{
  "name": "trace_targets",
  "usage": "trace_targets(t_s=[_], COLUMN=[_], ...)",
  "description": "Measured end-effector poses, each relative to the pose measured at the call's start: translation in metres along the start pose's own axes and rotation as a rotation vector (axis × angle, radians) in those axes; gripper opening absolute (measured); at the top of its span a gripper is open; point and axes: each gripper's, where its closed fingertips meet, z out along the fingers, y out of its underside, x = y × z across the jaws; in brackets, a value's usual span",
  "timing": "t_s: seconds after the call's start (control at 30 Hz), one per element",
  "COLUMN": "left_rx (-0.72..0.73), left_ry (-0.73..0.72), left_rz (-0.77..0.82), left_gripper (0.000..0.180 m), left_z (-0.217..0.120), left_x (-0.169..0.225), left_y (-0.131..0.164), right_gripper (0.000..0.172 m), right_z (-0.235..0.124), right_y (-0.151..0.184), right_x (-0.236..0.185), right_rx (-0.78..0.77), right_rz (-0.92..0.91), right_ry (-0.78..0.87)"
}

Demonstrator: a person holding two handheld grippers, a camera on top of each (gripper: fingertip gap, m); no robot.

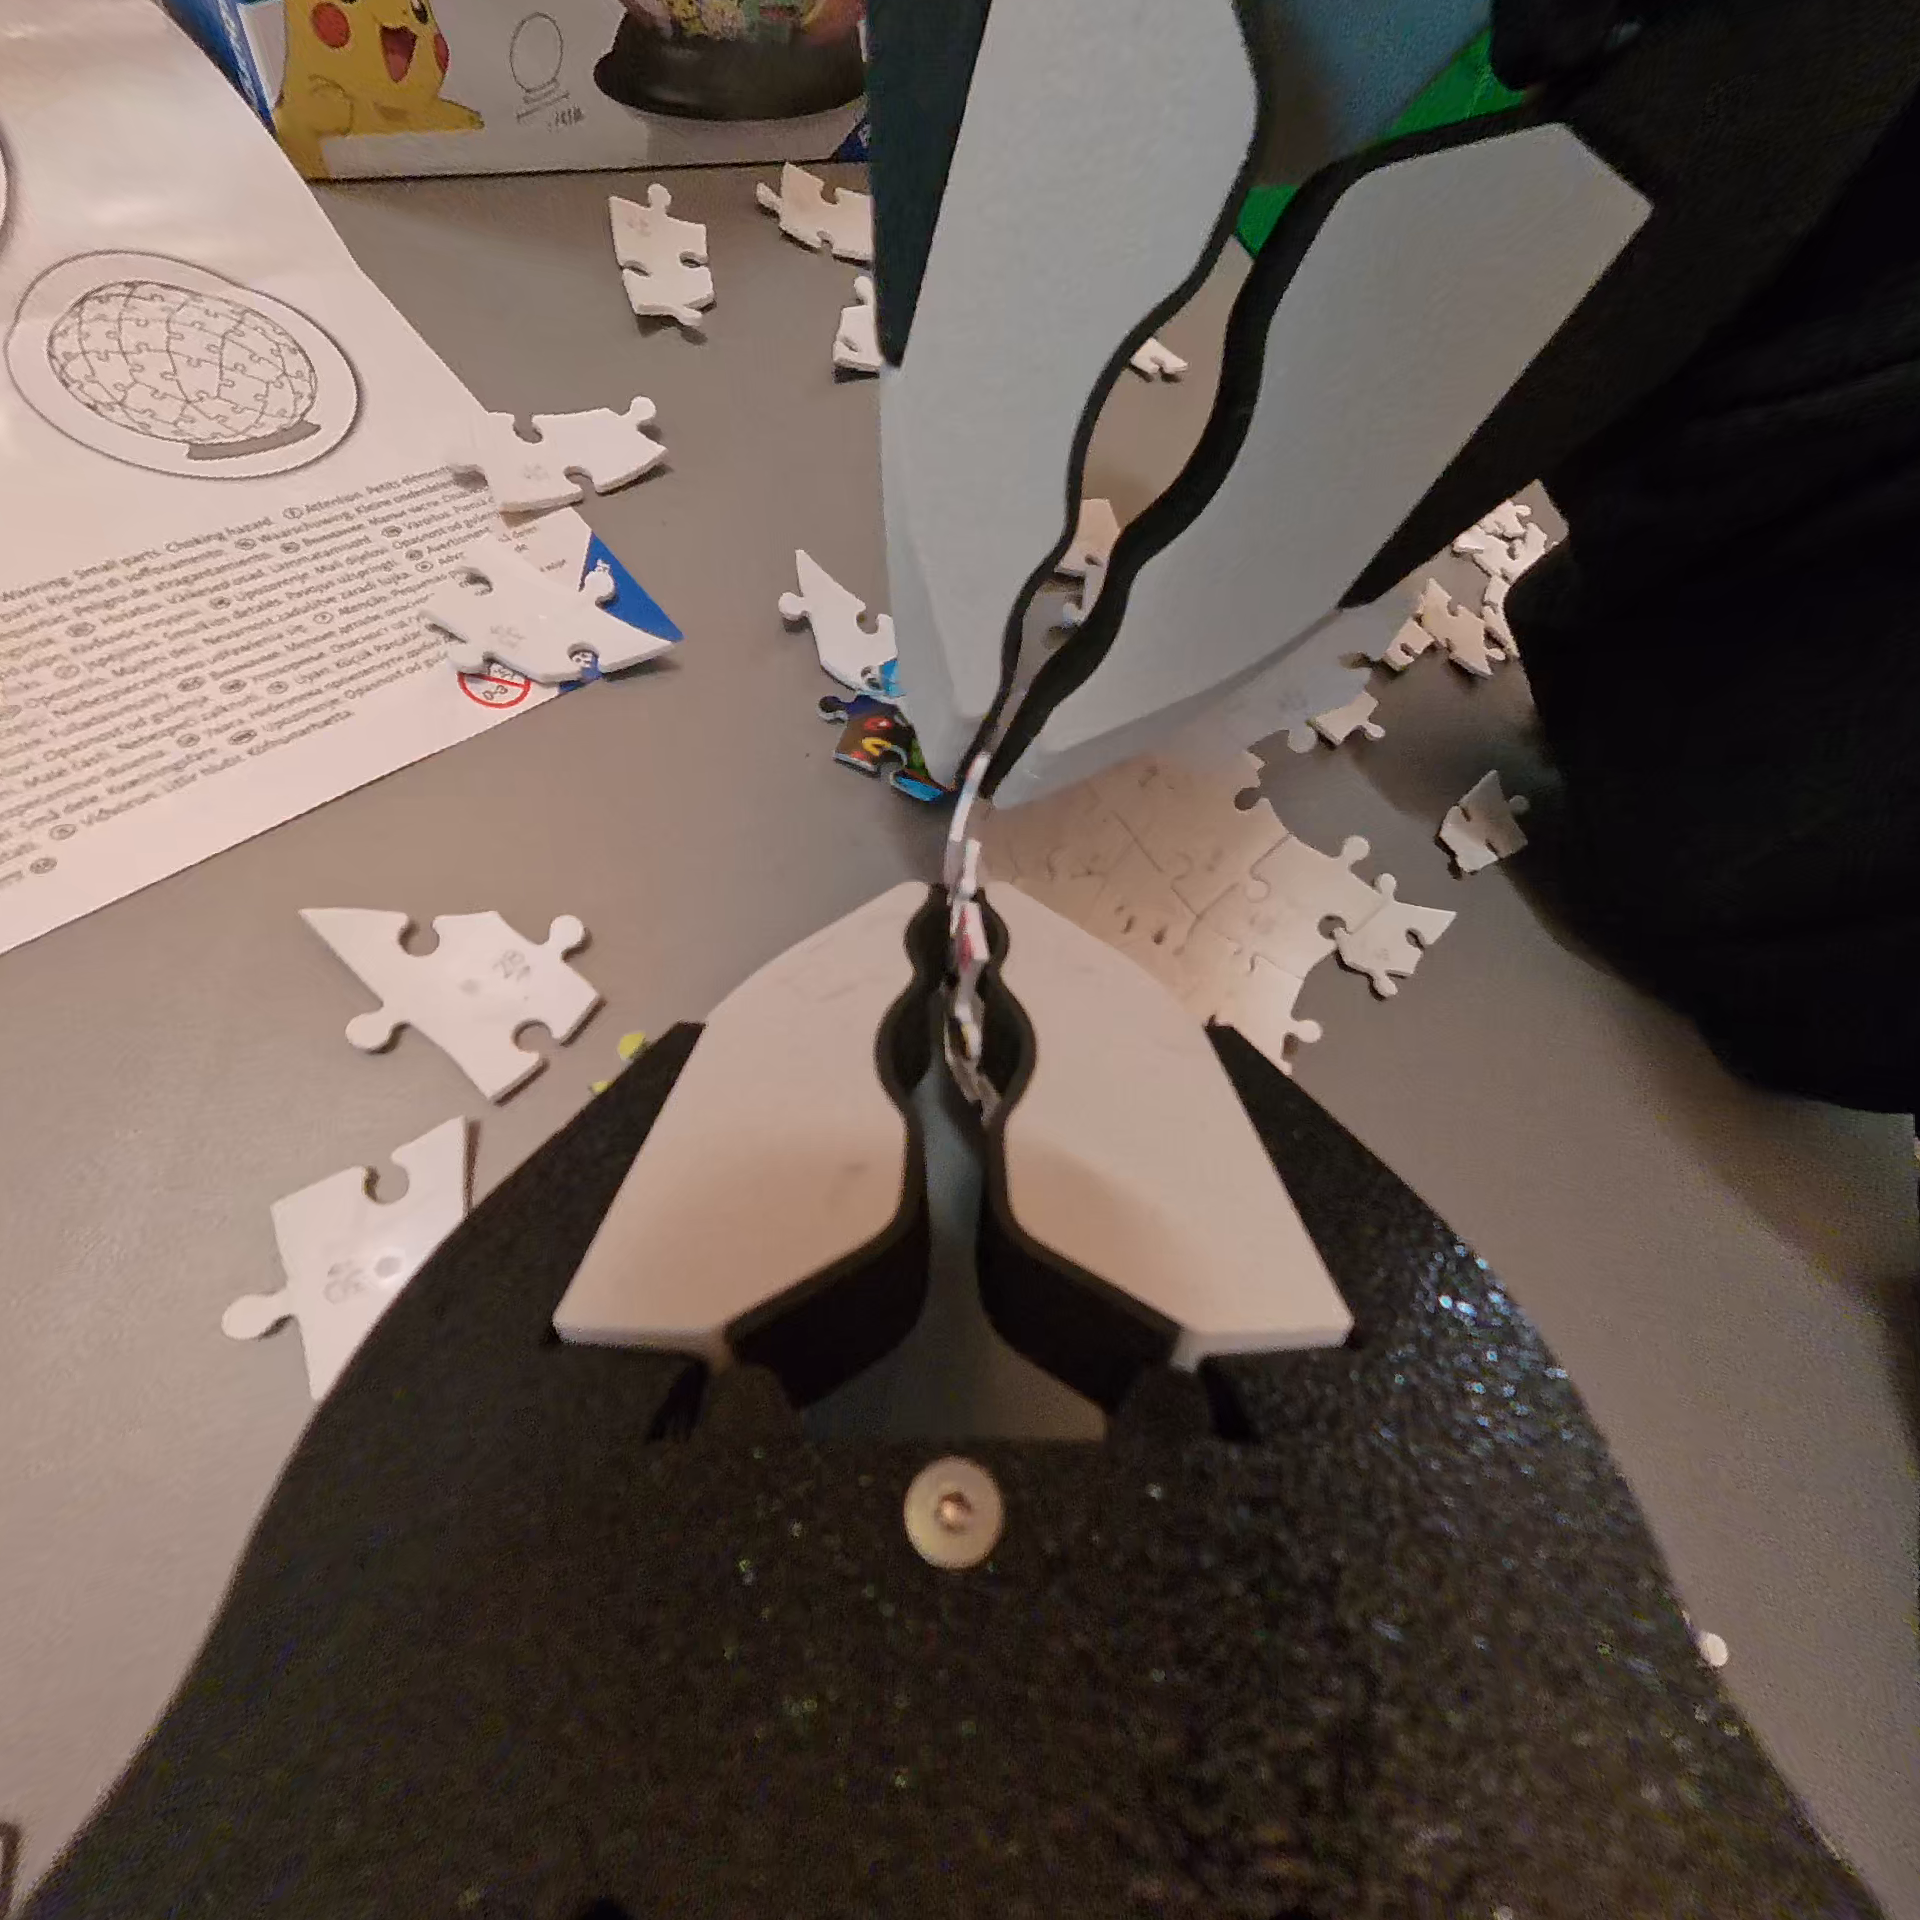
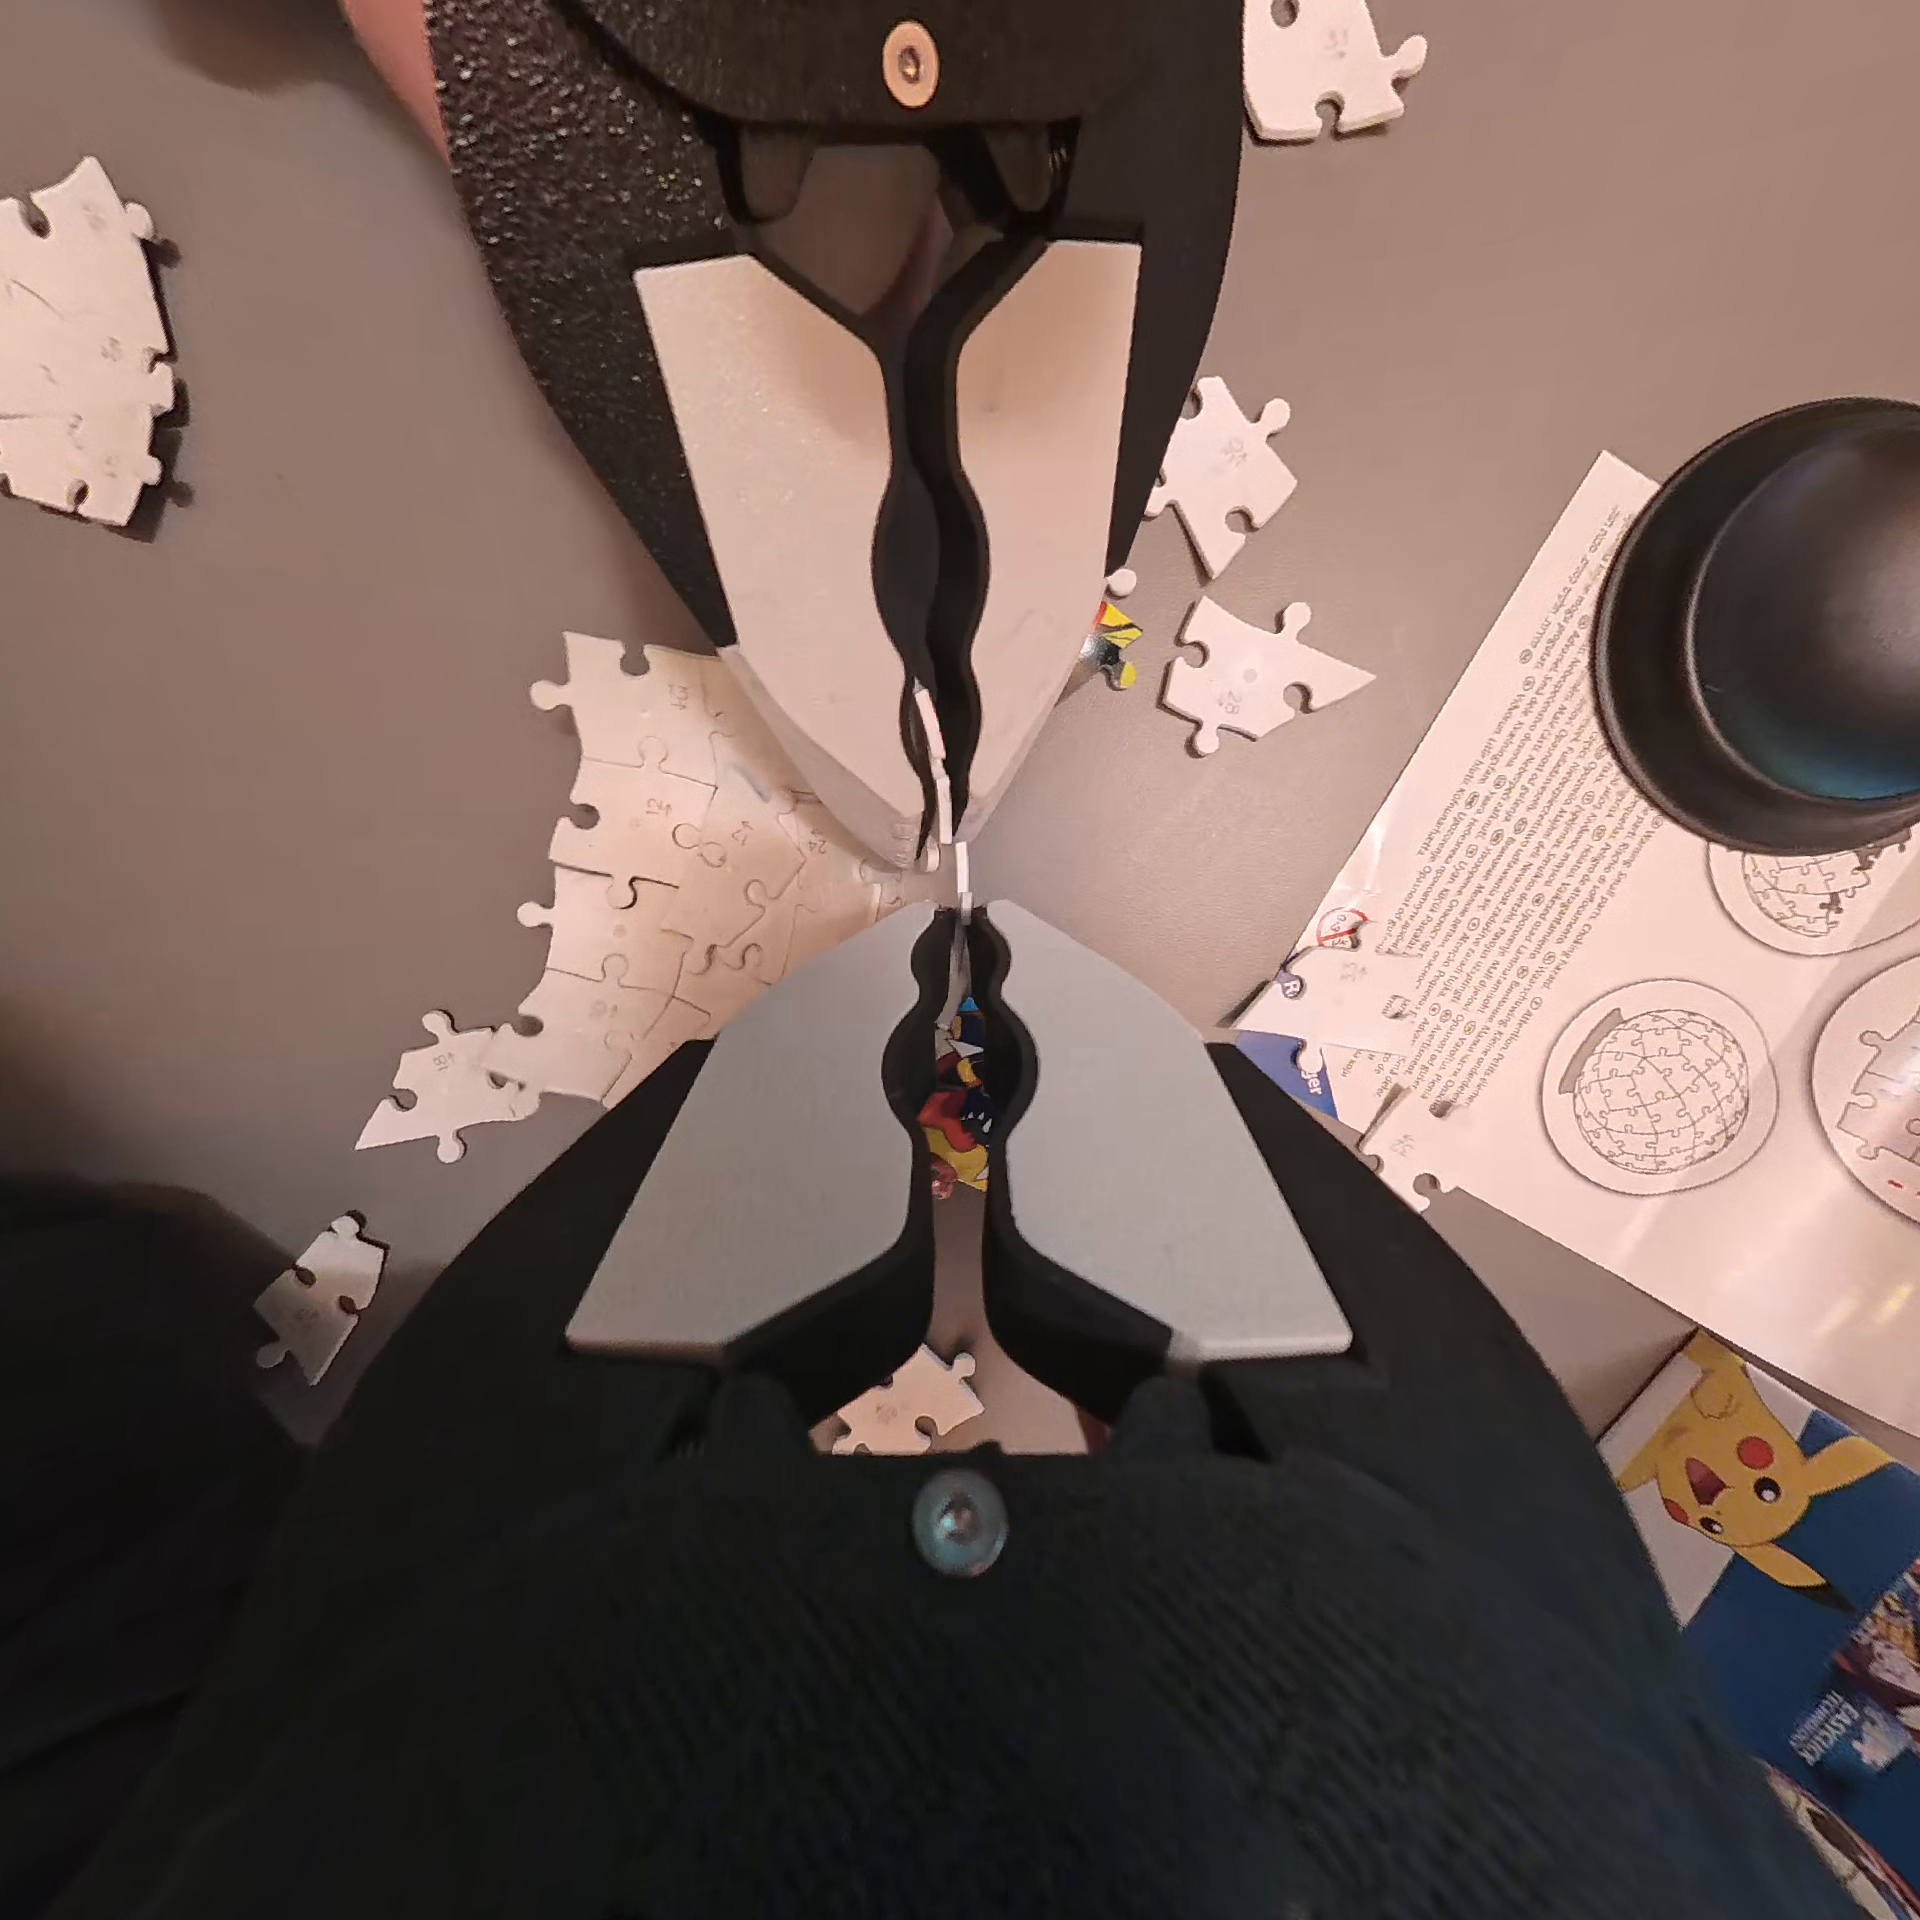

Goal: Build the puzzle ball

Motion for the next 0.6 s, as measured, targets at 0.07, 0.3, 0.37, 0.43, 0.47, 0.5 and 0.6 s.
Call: trace_targets(t_s=[0.07, 0.3, 0.37, 0.43, 0.47, 0.5, 0.6], left_rx=[0.005, 0.018, 0.02, 0.015, 0.014, 0.014, 0.014], left_ry=[0.009, 0.068, 0.066, 0.055, 0.051, 0.051, 0.07], left_rz=[-0.003, -0.064, -0.06, -0.058, -0.063, -0.074, -0.119], left_gripper=[0.002, 0.003, 0.003, 0.003, 0.003, 0.002, 0.003], left_z=[-0.0005, -0.0024, -0.0026, -0.0021, -0.0018, -0.0017, -0.0014], left_x=[0.0011, 0.002, 0.0019, 0.0011, 0.0007, 0.0003, -0.0004], left_y=[-0.0004, -0.0018, -0.0021, -0.0017, -0.0015, -0.0012, -0.0004], right_gripper=[0.002, 0.002, 0.002, 0.002, 0.002, 0.002, 0.002], right_z=[-0.0011, -0.0029, -0.0029, -0.0023, -0.0019, -0.0015, -0.0007], right_y=[-0.0006, -0.0024, -0.0021, -0.0014, -0.0013, -0.0015, -0.0018], right_x=[-0.0012, -0.0012, -0.001, -0.0007, -0.0004, -0.0002, 0.0005], right_rx=[0.014, 0.048, 0.052, 0.041, 0.036, 0.034, 0.037], right_rz=[-0.006, -0.012, -0.009, 0.0, 0.0, -0.004, -0.01], right_ry=[-0.004, -0.005, -0.006, -0.003, 0.0, 0.001, 0.002])
